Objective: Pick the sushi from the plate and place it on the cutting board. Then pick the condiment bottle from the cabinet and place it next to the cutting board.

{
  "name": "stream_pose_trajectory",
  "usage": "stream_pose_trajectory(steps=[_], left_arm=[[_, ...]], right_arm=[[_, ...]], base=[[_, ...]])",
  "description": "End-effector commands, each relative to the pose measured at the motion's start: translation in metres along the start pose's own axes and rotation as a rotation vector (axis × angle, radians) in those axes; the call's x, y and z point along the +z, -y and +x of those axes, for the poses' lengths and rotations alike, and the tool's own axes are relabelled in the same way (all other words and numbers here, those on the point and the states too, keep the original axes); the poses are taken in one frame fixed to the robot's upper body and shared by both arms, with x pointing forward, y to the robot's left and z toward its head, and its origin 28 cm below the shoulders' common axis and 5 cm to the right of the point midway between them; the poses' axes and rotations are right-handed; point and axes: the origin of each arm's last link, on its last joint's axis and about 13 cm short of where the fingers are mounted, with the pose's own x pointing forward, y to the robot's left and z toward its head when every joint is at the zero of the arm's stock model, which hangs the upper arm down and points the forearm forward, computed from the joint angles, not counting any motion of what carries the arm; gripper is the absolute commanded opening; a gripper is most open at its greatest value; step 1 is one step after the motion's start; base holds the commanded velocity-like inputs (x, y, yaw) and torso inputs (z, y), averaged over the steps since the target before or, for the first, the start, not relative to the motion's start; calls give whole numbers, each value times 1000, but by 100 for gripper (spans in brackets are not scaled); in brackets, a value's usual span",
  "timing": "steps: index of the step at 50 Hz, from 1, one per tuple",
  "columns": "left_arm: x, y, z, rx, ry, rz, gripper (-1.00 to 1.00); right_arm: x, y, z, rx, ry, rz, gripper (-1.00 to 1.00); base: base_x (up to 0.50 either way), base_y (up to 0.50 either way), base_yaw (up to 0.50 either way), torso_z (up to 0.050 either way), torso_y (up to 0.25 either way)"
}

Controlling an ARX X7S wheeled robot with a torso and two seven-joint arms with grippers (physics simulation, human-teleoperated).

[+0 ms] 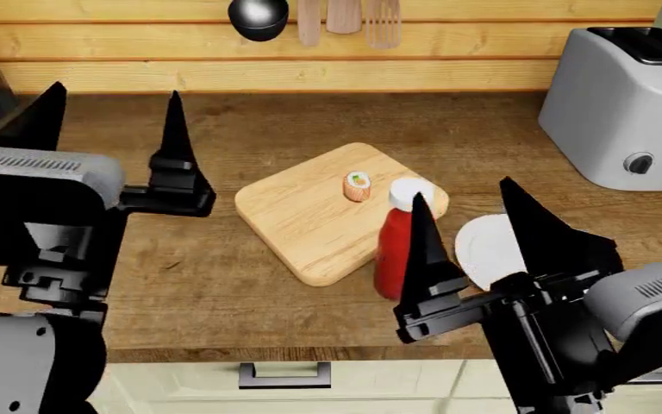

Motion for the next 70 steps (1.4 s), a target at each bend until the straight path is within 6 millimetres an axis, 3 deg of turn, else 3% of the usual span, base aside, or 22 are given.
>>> stream_pose_trajectory(steps=[1,25,70], left_arm=[[6,2,-31,11,100,-24,100],[36,-5,-58,48,235,-147,100],[53,-7,-68,80,312,-168,100]], right_arm=[[15,1,9,-29,63,-22,100],[46,-6,-8,-114,141,-25,100],[75,-10,-37,-128,285,-21,100]], base=[[0,0,0,0,0],[0,0,0,0,0],[0,0,0,0,0]])
